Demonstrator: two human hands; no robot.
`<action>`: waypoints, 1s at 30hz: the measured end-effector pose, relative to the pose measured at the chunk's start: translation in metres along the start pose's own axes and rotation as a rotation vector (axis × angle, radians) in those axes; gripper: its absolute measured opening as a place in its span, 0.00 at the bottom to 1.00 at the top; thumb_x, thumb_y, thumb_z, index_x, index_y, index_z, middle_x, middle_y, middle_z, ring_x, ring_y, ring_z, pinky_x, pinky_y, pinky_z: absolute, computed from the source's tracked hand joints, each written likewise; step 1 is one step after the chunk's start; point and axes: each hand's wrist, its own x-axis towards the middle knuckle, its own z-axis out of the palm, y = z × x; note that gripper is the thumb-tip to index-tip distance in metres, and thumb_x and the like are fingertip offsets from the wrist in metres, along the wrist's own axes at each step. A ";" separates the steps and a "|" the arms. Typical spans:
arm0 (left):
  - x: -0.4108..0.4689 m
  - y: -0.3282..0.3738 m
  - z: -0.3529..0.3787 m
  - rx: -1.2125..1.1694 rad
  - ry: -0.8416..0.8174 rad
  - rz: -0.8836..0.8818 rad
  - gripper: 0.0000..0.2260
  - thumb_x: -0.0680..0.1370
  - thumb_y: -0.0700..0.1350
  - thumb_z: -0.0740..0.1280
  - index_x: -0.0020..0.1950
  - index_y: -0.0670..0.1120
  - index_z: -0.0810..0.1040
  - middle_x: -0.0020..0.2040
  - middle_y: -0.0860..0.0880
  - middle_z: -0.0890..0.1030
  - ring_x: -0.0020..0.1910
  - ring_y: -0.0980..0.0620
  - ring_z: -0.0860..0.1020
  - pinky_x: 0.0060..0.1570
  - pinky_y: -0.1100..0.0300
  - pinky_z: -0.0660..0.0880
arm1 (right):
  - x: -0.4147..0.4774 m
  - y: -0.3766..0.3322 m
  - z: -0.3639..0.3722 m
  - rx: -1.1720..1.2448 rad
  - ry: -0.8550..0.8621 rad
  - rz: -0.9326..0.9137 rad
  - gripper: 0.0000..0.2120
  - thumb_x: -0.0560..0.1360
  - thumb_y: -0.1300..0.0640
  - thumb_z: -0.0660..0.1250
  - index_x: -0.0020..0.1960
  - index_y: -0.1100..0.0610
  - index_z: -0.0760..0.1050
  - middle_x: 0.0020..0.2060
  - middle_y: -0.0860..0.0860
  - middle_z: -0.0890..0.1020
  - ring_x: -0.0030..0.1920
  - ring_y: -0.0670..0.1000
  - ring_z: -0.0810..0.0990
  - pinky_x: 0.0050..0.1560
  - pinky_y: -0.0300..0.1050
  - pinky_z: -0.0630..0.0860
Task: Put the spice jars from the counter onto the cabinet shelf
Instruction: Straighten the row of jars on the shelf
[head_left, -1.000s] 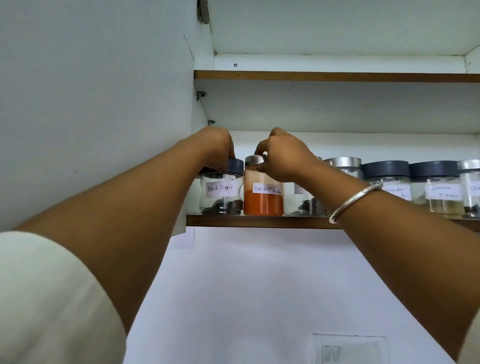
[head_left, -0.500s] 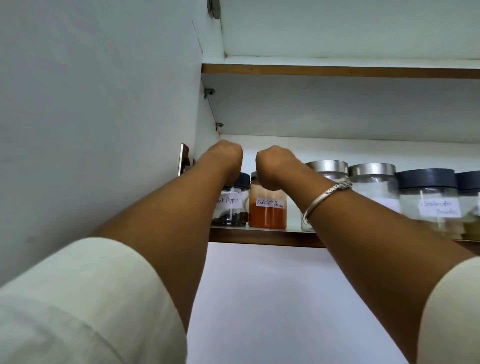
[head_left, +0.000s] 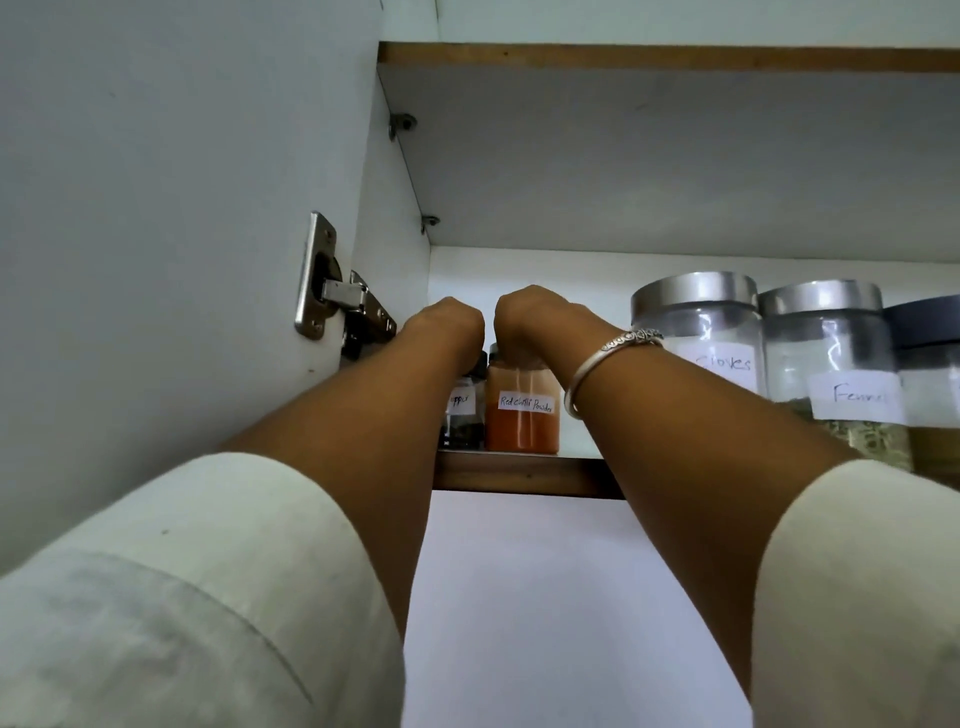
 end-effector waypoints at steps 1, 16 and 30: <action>0.002 0.000 0.001 0.007 -0.027 0.005 0.07 0.76 0.37 0.63 0.39 0.42 0.67 0.34 0.46 0.66 0.37 0.48 0.70 0.44 0.58 0.70 | 0.004 0.000 0.002 0.012 -0.024 0.003 0.16 0.76 0.59 0.64 0.30 0.59 0.66 0.30 0.53 0.69 0.28 0.49 0.67 0.26 0.42 0.61; -0.005 0.000 0.021 -0.053 -0.143 0.023 0.26 0.80 0.45 0.57 0.76 0.41 0.51 0.75 0.39 0.55 0.72 0.38 0.58 0.67 0.47 0.63 | -0.003 -0.006 0.013 0.024 -0.144 0.008 0.12 0.75 0.59 0.63 0.34 0.60 0.69 0.31 0.53 0.70 0.30 0.50 0.69 0.42 0.45 0.68; -0.062 0.007 -0.018 -0.344 0.119 0.025 0.32 0.74 0.41 0.69 0.74 0.40 0.58 0.77 0.39 0.46 0.76 0.39 0.44 0.72 0.46 0.55 | -0.056 -0.010 -0.016 -0.414 -0.006 -0.037 0.37 0.76 0.39 0.58 0.77 0.55 0.50 0.76 0.61 0.46 0.72 0.63 0.29 0.70 0.66 0.36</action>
